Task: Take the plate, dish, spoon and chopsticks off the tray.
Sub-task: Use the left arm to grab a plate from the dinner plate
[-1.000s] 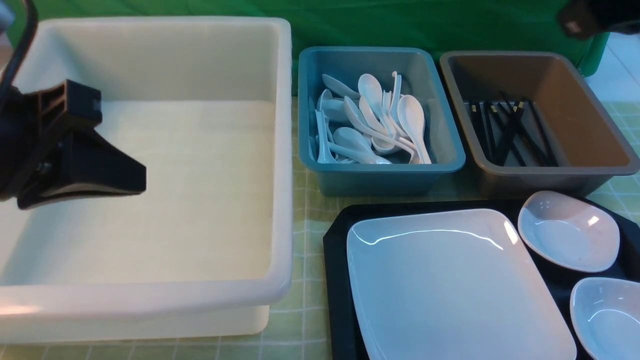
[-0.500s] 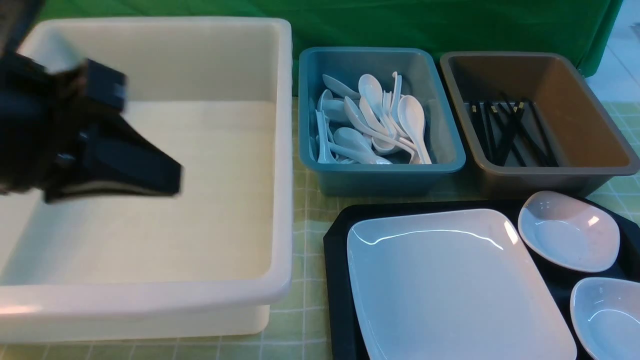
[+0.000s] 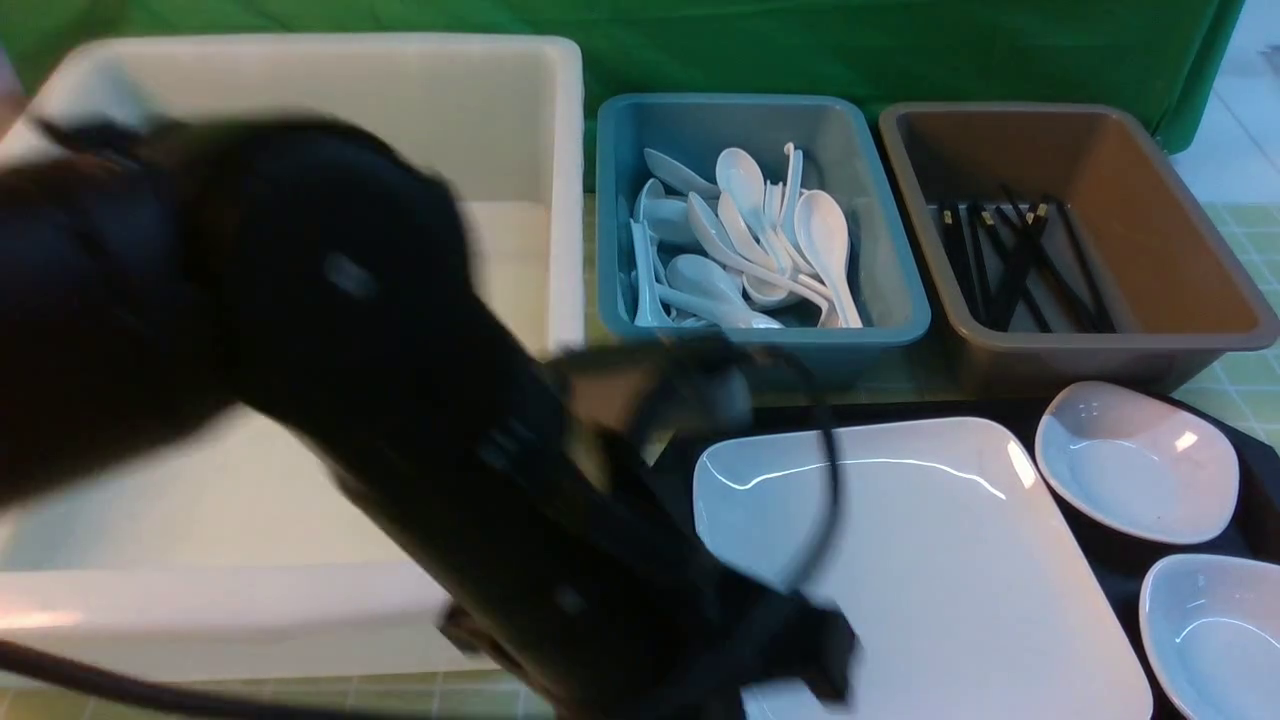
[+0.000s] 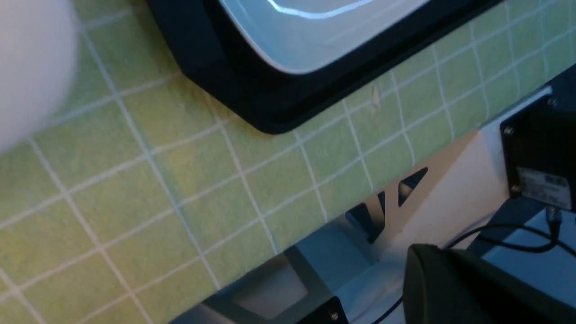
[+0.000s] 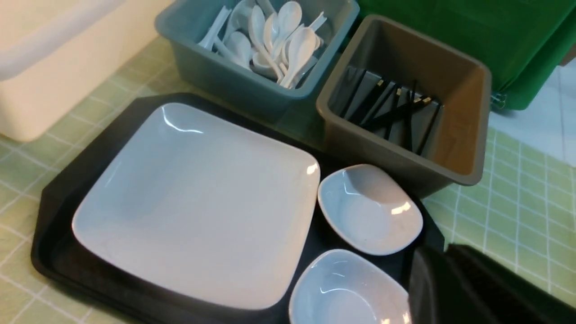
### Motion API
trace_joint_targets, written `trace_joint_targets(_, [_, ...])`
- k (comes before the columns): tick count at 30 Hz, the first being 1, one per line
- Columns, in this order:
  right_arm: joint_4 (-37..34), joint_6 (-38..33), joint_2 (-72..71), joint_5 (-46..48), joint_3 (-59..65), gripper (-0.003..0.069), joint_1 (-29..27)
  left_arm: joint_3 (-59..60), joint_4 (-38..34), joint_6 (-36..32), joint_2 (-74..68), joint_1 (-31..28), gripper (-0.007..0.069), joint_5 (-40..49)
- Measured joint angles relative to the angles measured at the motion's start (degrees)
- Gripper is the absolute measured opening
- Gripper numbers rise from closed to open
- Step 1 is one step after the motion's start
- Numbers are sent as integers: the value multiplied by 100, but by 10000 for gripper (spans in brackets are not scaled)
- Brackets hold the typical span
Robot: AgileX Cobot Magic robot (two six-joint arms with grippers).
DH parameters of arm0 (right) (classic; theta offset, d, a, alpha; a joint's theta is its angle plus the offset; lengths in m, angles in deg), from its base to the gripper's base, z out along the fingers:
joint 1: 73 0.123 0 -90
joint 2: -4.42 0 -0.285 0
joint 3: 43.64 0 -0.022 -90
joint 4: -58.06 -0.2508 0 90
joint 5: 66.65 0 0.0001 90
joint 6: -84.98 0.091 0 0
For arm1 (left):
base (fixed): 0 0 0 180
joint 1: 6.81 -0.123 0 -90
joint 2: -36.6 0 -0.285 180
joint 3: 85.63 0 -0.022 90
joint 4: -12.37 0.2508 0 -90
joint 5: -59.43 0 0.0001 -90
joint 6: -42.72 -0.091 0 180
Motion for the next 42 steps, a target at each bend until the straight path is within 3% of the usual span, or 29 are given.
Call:
trace_joint_targets(6, [11,5,-6,-21,314,31,0,0,205,827,-906,903,155,-472])
trace_joint_targets(13, [11,5,-6,-22,478,34,0,0,379,1477,-1487,1023,317,-1441])
trace_joint_targets(16, [11,5,-6,-26,489,40,0,0,917,2188,-1675,1023,384,-1789])
trace_joint_targets(23, [11,5,-6,-40,489,43,0,0,1648,3232,-1781,1023,404,-1795])
trace_joint_targets(35, [11,5,-6,-40,489,56,0,0,1581,3964,-2152,1023,405,-2357])
trace_joint_targets(39, [11,5,-6,-40,489,63,0,0,1651,4439,-2175,1023,405,-2561])
trace_joint_targets(42, [11,5,-6,-40,489,67,0,0,1835,5201,-2201,1023,405,-2617])
